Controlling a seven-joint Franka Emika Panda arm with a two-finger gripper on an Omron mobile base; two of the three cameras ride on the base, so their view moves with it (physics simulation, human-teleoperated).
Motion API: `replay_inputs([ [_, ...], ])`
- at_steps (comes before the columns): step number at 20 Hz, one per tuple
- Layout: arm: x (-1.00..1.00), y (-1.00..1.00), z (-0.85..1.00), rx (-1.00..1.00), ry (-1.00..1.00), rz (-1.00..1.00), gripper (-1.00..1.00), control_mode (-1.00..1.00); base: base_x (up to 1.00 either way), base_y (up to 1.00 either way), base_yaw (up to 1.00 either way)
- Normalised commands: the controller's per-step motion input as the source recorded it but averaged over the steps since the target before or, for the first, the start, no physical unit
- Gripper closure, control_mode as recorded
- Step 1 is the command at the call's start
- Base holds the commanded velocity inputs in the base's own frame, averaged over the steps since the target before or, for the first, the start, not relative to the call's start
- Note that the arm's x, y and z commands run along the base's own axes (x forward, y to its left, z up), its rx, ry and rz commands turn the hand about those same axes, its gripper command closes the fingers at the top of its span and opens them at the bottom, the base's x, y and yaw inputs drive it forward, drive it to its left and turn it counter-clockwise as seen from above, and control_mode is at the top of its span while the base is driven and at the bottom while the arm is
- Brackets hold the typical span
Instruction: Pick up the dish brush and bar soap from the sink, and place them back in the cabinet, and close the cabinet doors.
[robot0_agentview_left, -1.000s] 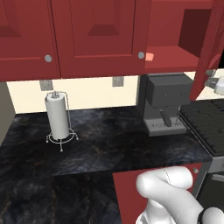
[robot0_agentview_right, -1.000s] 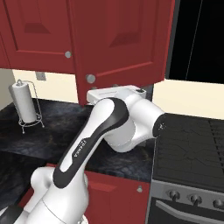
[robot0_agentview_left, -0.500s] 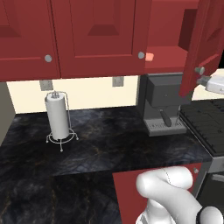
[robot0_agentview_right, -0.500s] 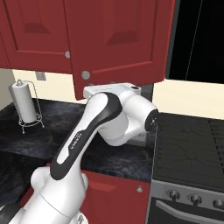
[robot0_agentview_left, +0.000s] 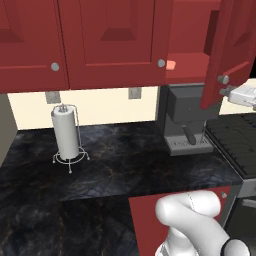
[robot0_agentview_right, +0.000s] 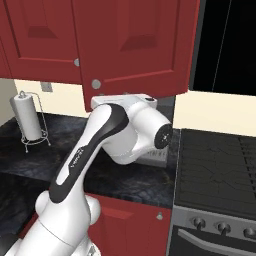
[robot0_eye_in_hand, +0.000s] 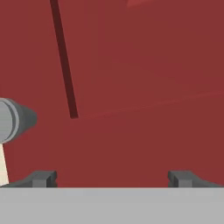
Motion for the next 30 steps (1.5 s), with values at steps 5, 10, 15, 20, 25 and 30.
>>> replay_inputs([
  [5, 0.14, 0.30, 0.00, 0.00, -0.02, -0.07, -1.00, -1.00, 0.00, 0.00, 0.00],
  [10, 0.23, 0.29, 0.00, 0.00, -0.07, -0.06, -1.00, -1.00, 0.00, 0.00, 0.00],
  [15, 0.26, 0.28, 0.00, 0.00, -0.08, -0.04, -1.00, -1.00, 0.00, 0.00, 0.00],
  [20, 0.28, 0.31, 0.00, 0.00, -0.07, -0.04, -1.00, -1.00, 0.00, 0.00, 0.00],
  [25, 0.23, 0.32, 0.00, 0.00, -0.05, -0.04, -1.00, -1.00, 0.00, 0.00, 0.00],
  [30, 0.18, 0.29, 0.00, 0.00, -0.03, -0.04, -1.00, -1.00, 0.00, 0.00, 0.00],
])
